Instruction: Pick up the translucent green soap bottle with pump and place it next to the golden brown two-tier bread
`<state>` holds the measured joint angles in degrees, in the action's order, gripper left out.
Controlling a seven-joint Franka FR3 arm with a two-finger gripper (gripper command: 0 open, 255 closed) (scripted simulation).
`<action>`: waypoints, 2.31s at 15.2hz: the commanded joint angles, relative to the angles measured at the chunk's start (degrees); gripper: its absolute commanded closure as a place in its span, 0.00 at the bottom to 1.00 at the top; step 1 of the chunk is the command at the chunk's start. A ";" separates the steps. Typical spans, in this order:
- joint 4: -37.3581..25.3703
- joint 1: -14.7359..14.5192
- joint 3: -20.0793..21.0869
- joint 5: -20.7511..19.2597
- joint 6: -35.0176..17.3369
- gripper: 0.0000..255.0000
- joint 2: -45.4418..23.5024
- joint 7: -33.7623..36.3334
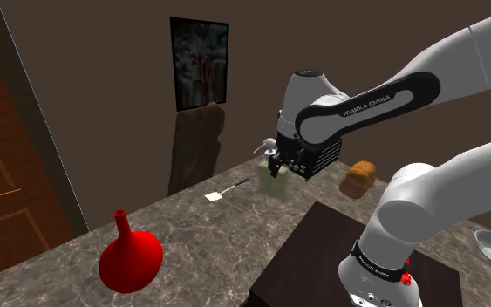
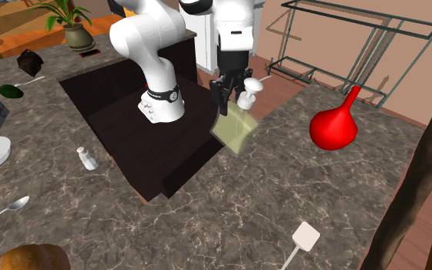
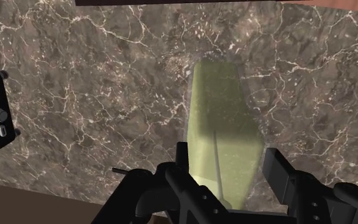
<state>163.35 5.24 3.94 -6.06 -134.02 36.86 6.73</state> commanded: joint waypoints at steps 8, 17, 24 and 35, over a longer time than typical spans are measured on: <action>-4.72 -0.43 -0.47 0.65 8.84 1.00 4.14 -1.21; -6.51 0.66 -2.98 -0.30 15.34 1.00 9.14 -4.52; -1.64 6.75 -11.95 -6.22 19.28 1.00 19.06 -14.73; -2.02 18.19 -28.34 -17.98 22.80 1.00 24.61 -32.54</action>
<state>161.38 22.53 -23.07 -23.03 -111.33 61.19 -24.34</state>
